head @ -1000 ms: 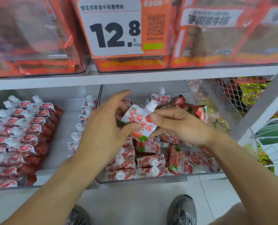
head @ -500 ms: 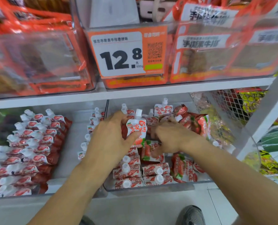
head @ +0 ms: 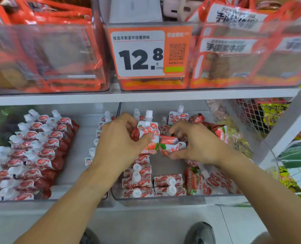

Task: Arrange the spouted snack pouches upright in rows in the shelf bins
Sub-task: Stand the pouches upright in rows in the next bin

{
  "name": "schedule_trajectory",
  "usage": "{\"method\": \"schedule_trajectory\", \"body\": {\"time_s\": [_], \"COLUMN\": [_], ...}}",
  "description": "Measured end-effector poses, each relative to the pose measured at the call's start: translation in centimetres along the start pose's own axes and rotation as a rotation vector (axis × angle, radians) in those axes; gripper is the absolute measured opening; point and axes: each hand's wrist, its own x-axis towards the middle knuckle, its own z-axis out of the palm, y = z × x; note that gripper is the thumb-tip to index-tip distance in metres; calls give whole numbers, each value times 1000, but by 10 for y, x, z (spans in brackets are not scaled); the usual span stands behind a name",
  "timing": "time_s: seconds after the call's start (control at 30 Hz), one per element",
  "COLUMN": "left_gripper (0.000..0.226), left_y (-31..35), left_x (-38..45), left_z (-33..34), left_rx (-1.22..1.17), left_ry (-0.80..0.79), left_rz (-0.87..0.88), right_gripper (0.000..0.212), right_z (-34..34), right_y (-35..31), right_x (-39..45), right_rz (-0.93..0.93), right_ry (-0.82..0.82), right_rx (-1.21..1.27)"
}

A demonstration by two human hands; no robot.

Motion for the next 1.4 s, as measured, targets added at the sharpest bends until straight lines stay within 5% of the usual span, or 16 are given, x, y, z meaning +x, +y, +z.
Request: {"method": "schedule_trajectory", "body": {"time_s": [0.33,0.6,0.77,0.93,1.1,1.17,1.27,1.4], "left_gripper": [34,29,26,29,29,26,29,32], "left_y": [4,10,6,9,10,9,6,4], "left_x": [0,6,4,5,1,0,6,9], "left_z": [5,14,15,15,25,25,22,21], "left_rx": [115,234,238,204,187,210,242,245], "left_ry": [3,-31,-74,-54,-344,-511,-645,-724], "left_rz": [62,173,148,146,173,208,238,276], "right_gripper": [41,22,30,23,22,15,11,48], "right_z": [10,8,12,12,1,-10,-17,-1], "right_y": [2,-16,-12,-17,-10,-4,11,17], "right_x": [-13,-21,-25,-28,-30,-36,-39,-30], "right_rz": [-149,-151,-173,-219,-124,-55,-5,-15], "right_ry": [-303,132,-152,-206,-313,-171,138,-188], "right_rx": [-115,-83,-89,-100,95,322,327,28]}}
